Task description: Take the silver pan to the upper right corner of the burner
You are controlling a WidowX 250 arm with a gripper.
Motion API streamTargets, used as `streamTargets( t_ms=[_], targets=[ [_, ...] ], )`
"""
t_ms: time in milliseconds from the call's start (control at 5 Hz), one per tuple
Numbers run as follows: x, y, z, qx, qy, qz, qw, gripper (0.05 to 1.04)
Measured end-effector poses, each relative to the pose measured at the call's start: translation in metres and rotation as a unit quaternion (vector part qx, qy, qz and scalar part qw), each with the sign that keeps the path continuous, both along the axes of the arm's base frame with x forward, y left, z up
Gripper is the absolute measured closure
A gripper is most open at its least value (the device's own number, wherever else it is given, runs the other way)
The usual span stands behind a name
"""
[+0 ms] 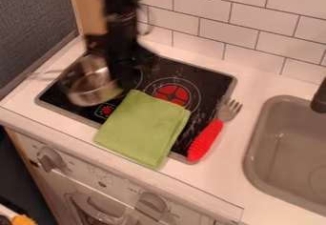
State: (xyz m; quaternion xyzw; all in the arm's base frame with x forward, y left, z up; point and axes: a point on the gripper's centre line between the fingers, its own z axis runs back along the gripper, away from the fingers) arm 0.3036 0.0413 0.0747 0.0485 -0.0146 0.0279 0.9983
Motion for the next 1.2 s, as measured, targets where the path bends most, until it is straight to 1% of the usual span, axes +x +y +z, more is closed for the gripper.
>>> streamTargets(
  t_ms=[200, 400, 600, 800, 1000, 1200],
  targets=[
    [0.036, -0.046, 0.022, 0.007, -0.022, -0.092, 0.9955, 1.009],
    [0.067, -0.099, 0.017, 0.011, -0.024, -0.172, 0.9848, 1.009],
    [0.079, -0.139, 0.001, 0.017, -0.008, -0.204, 0.9789, 1.009],
    [0.077, -0.14, -0.018, 0.021, 0.012, -0.2, 0.9796, 1.009],
    [0.074, -0.137, -0.041, 0.025, 0.039, -0.201, 0.9784, 1.01],
    [0.068, -0.122, -0.05, 0.031, 0.054, -0.196, 0.9787, 1.01]
  ],
)
